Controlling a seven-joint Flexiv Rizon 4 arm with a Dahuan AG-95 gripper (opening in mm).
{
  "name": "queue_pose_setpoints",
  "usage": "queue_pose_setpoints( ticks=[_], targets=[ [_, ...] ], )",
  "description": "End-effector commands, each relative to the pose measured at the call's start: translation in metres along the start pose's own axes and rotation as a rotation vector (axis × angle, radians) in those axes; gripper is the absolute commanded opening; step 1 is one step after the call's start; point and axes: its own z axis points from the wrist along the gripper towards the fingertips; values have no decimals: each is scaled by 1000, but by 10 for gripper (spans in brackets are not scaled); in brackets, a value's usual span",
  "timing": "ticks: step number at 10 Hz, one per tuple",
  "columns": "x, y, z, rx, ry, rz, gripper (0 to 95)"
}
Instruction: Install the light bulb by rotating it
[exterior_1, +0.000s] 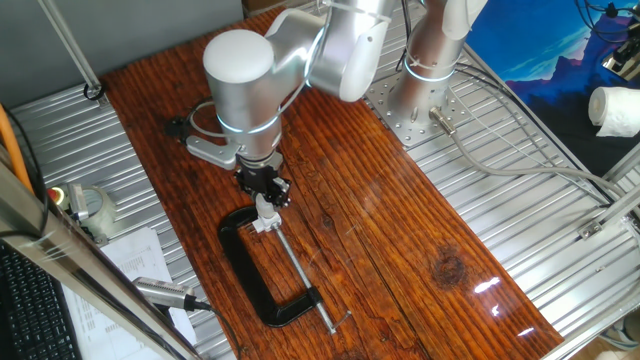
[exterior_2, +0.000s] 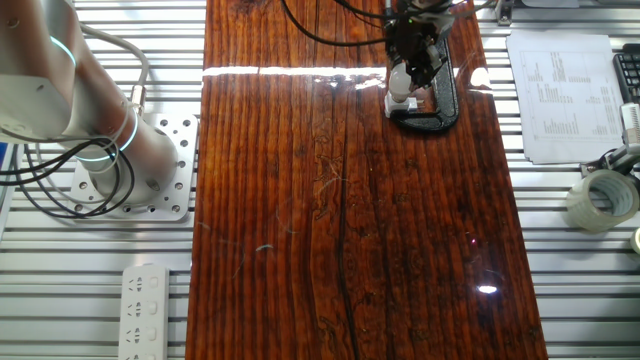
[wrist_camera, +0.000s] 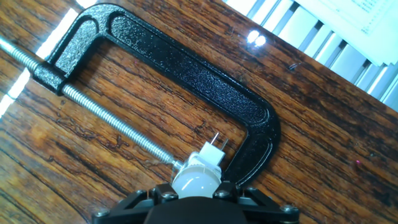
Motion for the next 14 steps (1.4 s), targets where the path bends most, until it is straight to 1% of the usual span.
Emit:
queue_pose_setpoints(
  ticks=[1, 7, 11, 14],
  targets=[
    [0, 0, 1, -2, 1, 12, 380],
    [0, 0, 1, -5, 4, 88, 380],
    [0, 0, 1, -8, 8, 164, 380],
    [0, 0, 1, -11, 5, 242, 380]
  ],
)
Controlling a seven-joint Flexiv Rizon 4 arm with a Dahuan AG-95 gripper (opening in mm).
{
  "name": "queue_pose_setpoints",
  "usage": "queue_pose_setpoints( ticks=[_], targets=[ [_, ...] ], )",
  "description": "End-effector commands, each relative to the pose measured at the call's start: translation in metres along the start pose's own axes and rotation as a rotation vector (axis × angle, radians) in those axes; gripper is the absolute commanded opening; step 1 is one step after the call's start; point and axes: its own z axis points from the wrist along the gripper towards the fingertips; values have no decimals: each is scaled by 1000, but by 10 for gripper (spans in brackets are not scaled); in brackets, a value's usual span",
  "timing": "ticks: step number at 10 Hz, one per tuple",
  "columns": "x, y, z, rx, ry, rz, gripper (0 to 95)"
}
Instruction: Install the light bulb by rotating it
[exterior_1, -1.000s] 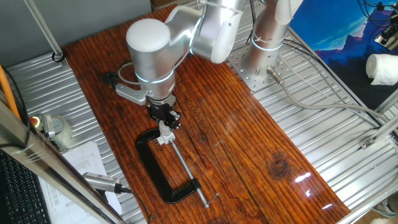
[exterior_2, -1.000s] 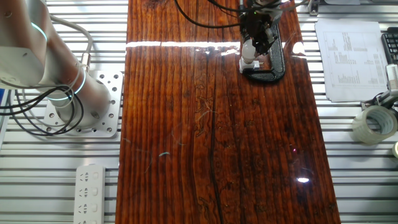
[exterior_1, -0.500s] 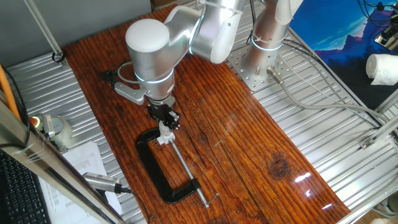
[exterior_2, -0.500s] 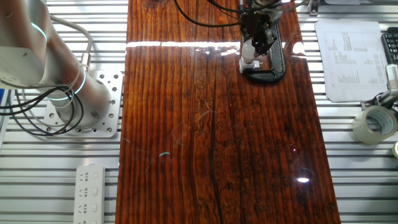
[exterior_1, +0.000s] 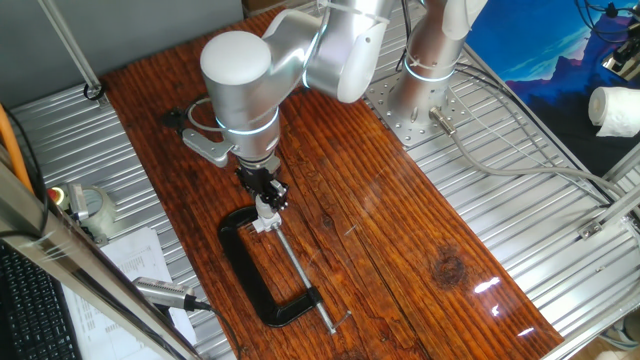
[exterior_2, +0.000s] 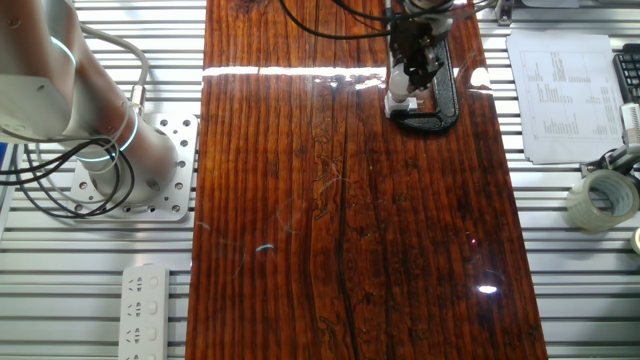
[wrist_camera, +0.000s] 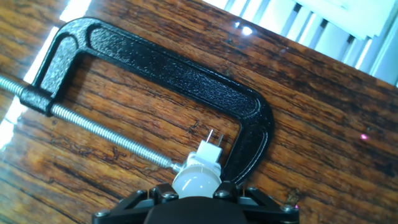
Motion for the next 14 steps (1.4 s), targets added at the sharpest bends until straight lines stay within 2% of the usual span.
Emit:
queue_pose_setpoints(
  ticks=[1, 6, 8, 14],
  targets=[
    [0, 0, 1, -3, -1, 65, 380],
    [1, -2, 0, -3, 0, 175, 380],
    [2, -3, 0, -24, -6, 249, 380],
    [2, -4, 1, -25, -4, 391, 380]
  ],
)
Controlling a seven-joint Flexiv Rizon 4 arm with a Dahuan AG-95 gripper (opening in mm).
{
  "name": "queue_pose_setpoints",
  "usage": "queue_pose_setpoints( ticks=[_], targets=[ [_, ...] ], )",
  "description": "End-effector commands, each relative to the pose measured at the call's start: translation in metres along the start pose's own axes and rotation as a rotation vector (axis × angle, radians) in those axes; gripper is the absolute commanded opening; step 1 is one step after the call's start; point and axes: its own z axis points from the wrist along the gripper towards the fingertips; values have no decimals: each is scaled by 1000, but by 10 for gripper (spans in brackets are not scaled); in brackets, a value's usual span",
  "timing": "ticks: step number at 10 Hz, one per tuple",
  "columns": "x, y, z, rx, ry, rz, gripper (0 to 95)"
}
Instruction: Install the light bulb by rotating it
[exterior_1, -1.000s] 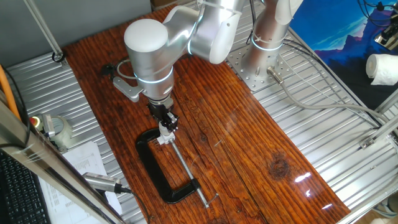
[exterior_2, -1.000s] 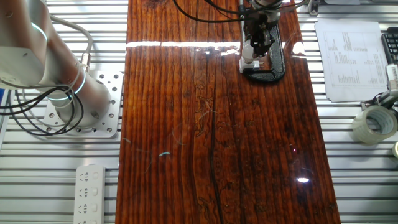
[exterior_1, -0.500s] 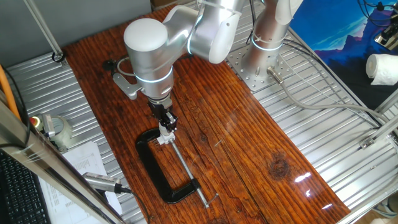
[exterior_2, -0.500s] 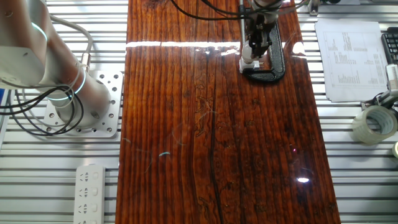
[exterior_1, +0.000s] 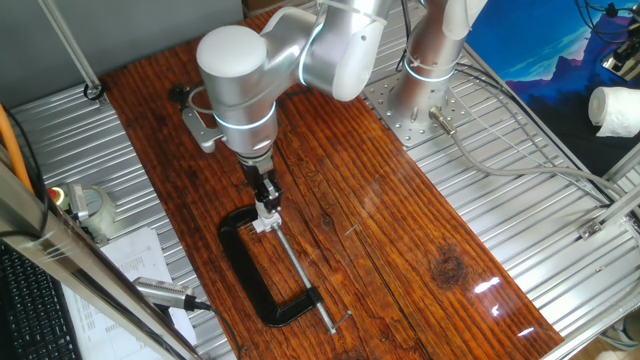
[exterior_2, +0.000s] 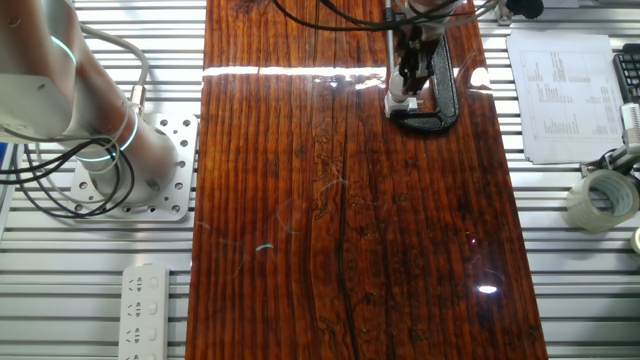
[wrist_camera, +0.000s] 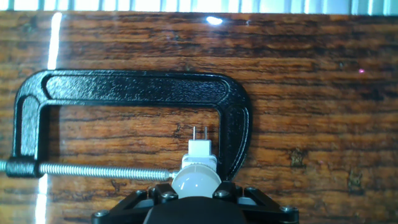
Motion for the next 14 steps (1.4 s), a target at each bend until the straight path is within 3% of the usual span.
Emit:
queue_pose_setpoints(
  ticks=[1, 11, 12, 14],
  targets=[
    [0, -1, 0, -2, -2, 51, 380],
    [-1, -1, 0, -22, 1, 243, 380],
    [-1, -1, -1, -22, 18, 271, 380],
    [-1, -1, -1, -24, 22, 305, 380]
  ],
)
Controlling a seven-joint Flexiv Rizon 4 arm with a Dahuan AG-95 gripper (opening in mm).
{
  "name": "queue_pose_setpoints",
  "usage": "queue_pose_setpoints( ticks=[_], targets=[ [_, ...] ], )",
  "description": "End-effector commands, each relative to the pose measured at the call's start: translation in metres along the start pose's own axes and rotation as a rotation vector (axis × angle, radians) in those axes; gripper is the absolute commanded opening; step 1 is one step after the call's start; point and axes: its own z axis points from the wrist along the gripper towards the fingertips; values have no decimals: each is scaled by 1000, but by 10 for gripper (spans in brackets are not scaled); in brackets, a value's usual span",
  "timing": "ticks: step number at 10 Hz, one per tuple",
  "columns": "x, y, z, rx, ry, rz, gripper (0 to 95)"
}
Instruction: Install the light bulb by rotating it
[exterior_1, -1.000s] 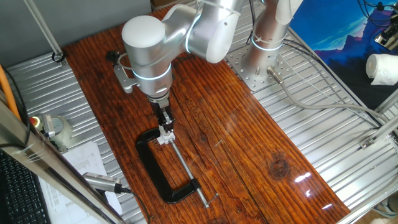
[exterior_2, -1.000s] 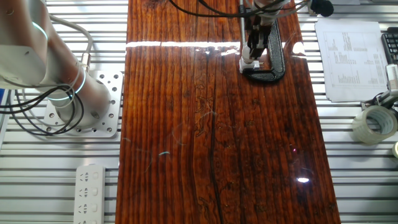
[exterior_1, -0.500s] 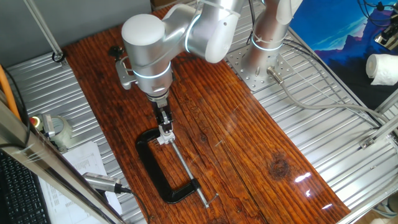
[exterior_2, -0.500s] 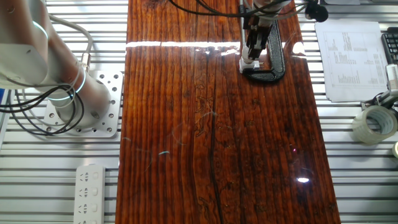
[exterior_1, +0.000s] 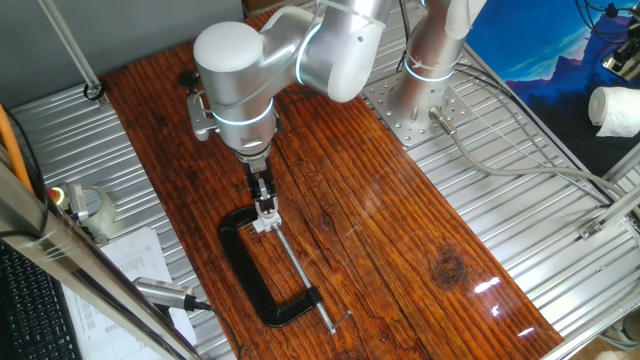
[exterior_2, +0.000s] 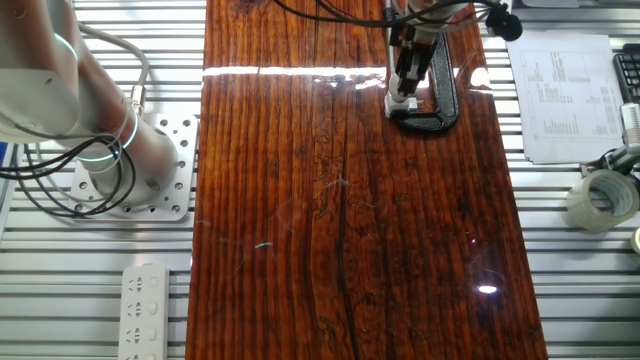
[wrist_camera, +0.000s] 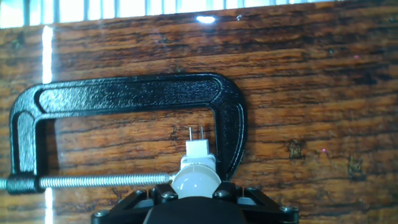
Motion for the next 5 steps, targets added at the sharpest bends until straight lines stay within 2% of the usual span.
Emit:
queue_pose_setpoints(
  ticks=[1, 2, 5],
  targets=[
    [-1, 0, 0, 4, 6, 22, 380],
    [-1, 0, 0, 9, 15, 22, 380],
    [-1, 0, 0, -1, 13, 22, 380]
  ],
)
